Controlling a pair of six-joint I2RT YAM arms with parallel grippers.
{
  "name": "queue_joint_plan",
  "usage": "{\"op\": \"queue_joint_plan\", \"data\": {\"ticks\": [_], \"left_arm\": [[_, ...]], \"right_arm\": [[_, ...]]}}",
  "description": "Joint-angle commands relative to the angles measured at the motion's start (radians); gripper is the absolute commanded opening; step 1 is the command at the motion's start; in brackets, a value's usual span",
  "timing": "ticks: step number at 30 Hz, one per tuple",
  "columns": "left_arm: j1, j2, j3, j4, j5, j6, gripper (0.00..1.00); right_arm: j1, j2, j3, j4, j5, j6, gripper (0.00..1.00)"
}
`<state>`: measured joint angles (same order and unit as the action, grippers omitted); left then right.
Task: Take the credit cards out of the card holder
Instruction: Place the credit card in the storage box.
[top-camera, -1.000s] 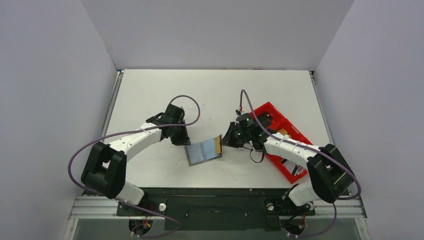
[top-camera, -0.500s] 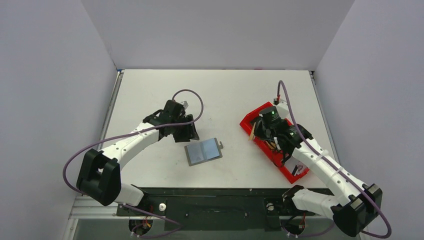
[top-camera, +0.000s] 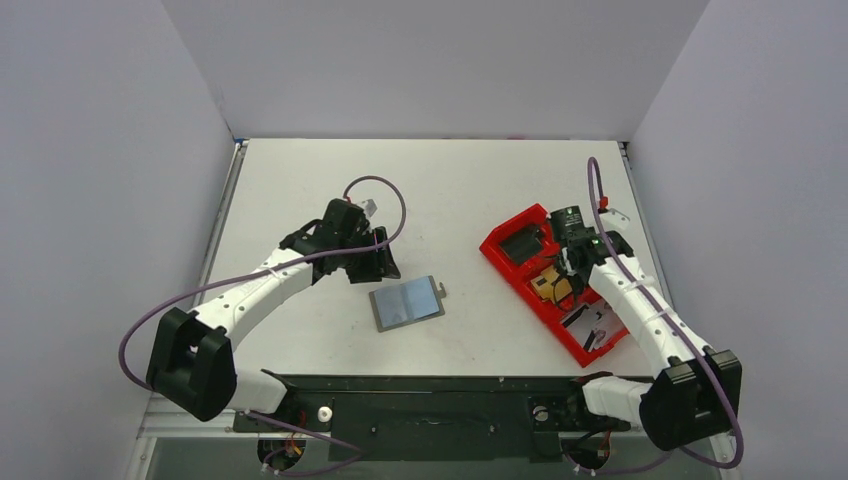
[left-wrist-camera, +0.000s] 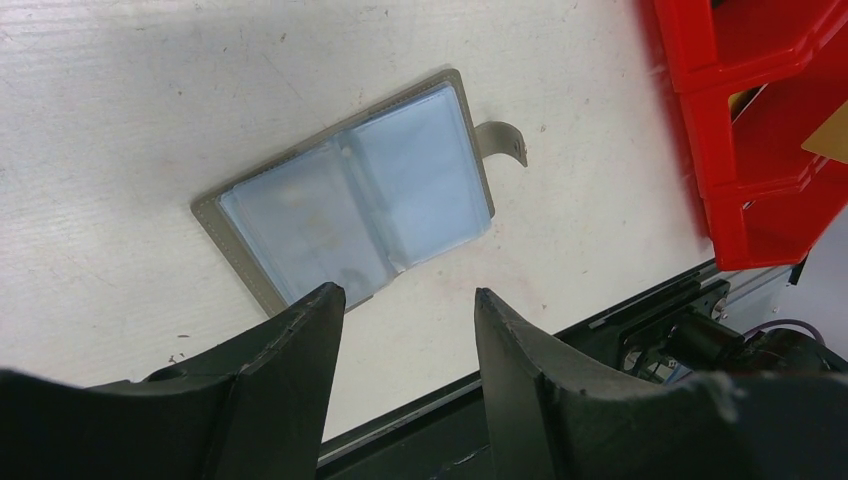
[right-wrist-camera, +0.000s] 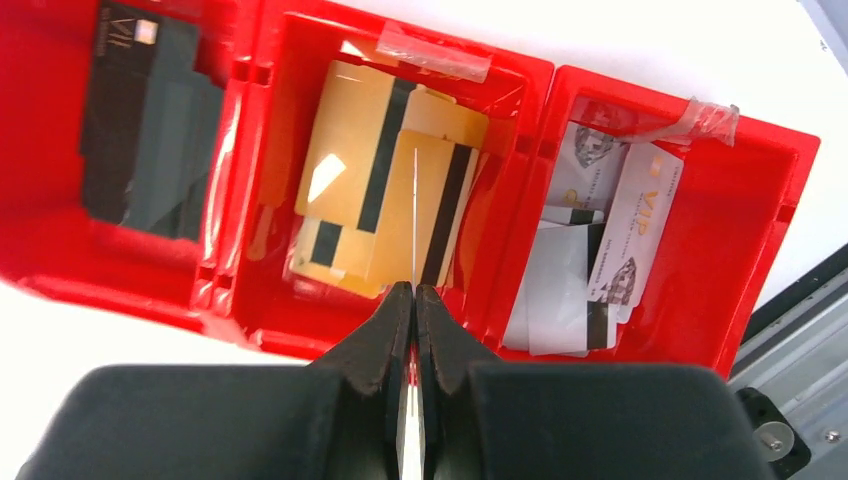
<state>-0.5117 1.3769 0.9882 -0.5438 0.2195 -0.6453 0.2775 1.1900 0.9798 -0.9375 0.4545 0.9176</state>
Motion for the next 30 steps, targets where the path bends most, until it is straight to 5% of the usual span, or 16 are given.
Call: {"op": "queue_joint_plan", "data": {"ticks": [1, 12, 20, 30], "left_arm": [[-0.005, -0.037, 0.031, 0.002, 0.014, 0.012, 0.49], [-0.005, -0.06, 0.021, -0.009, 0.005, 0.008, 0.49], [-0.005, -0.074, 0.008, -0.014, -0.002, 0.001, 0.49], [-0.004, -0.081, 0.011, -0.034, -0.055, 0.001, 0.49]], "right_arm": [[-0.041, 0.057, -0.02, 0.036, 0.048, -0.031, 0.0], [-0.073, 0.152, -0.068, 0.167, -0.03, -0.05, 0.0], [-0.074, 0.124, -0.059, 0.19, -0.084, -0.072, 0.38], [0.095, -0.012, 0.006, 0.248, -0.168, -0.125, 0.51]]}}
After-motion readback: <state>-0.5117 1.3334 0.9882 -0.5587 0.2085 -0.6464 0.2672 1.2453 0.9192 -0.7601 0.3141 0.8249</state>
